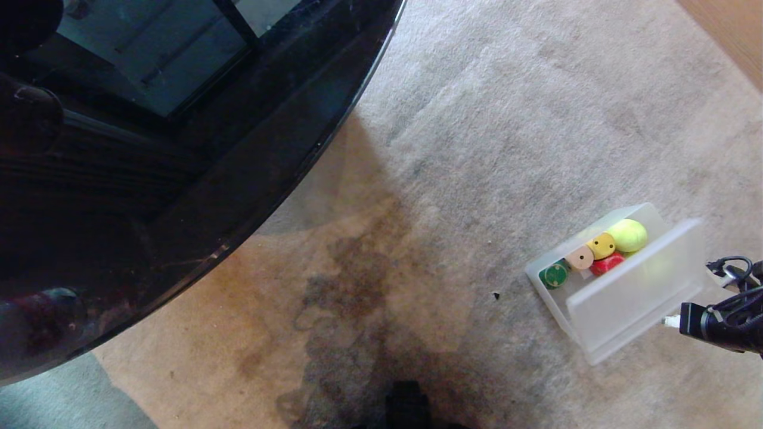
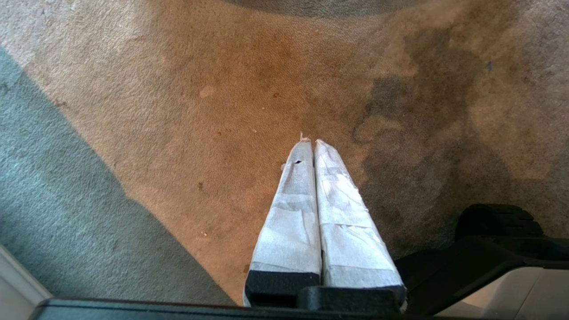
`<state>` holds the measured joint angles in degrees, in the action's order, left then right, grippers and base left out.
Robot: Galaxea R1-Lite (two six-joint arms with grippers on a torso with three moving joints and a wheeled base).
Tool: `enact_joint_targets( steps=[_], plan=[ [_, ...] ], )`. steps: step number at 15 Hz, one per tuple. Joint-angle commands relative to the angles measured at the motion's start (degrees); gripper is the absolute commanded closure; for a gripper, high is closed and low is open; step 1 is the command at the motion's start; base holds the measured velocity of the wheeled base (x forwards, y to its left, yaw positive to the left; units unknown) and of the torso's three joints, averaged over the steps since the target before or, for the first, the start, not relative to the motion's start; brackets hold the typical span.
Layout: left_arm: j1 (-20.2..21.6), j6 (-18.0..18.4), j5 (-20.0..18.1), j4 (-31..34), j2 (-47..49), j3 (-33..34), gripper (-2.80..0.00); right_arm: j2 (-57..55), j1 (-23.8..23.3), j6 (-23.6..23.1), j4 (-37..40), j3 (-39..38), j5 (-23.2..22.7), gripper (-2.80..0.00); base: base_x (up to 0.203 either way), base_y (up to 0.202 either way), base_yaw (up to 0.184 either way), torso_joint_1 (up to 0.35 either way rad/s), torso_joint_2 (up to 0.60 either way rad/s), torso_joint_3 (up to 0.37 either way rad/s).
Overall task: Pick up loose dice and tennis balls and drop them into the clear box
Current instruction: Close the lid
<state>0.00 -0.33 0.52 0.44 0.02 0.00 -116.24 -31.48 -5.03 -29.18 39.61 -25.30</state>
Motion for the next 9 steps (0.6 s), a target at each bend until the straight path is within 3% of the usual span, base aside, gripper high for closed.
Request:
enact_joint_targets(
  steps=[1,9],
  plan=[
    [0.0,0.0,0.0,0.0,0.0,0.0,0.0,2.0,-0.1,0.0,-0.1,-0.3,-0.2,0.0,0.0,0.0,0.0,0.0,0.0,0.0],
    [0.0,0.0,0.0,0.0,0.0,0.0,0.0,9.8,-0.3,2.0,2.4,-2.5,-0.2,0.0,0.0,0.0,0.0,0.0,0.0,0.0]
  ],
)
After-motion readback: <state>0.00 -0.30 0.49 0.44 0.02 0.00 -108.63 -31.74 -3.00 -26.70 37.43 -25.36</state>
